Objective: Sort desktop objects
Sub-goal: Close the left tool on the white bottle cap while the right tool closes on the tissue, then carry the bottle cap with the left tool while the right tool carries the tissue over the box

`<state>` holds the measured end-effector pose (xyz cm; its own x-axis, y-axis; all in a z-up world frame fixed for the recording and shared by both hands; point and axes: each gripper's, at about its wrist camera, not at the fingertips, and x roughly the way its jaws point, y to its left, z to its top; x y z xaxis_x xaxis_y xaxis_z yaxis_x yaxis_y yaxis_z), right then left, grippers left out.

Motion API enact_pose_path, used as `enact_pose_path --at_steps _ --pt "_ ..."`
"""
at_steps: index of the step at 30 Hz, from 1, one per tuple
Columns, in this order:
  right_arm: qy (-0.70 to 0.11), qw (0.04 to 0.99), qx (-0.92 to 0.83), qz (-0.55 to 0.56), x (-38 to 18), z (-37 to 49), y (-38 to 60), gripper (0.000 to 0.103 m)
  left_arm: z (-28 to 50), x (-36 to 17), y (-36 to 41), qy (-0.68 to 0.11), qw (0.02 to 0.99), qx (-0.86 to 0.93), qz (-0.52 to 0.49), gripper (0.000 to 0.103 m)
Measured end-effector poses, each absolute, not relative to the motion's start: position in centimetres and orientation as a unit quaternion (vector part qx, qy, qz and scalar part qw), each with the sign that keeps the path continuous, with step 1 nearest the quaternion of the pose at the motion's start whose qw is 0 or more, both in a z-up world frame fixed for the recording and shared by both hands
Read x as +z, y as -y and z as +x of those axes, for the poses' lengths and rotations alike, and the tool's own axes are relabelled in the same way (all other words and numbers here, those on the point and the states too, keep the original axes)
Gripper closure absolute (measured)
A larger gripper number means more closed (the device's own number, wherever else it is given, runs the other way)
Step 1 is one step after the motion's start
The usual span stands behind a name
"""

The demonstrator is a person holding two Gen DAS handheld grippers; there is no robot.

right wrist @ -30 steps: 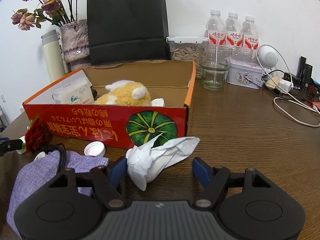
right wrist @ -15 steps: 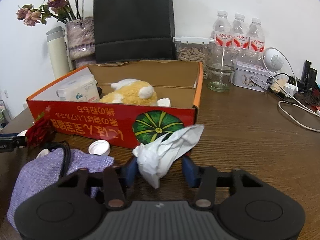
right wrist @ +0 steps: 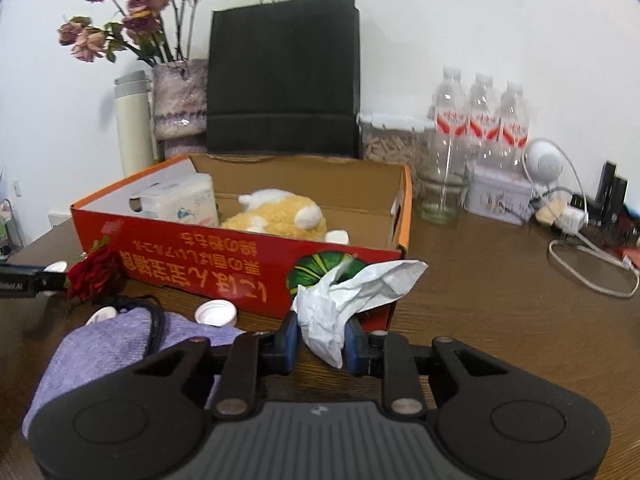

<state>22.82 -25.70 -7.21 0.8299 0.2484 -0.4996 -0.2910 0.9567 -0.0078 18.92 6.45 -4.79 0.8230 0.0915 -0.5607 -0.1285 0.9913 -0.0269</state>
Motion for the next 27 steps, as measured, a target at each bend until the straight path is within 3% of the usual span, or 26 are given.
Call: enact_pose_path --at_steps 27 --pt "-0.169 0.975 0.143 0.007 -2.4 20.1 24.7 0.081 15.7 1.8 -1.0 -0.16 0.986 0.018 -0.03 0.062"
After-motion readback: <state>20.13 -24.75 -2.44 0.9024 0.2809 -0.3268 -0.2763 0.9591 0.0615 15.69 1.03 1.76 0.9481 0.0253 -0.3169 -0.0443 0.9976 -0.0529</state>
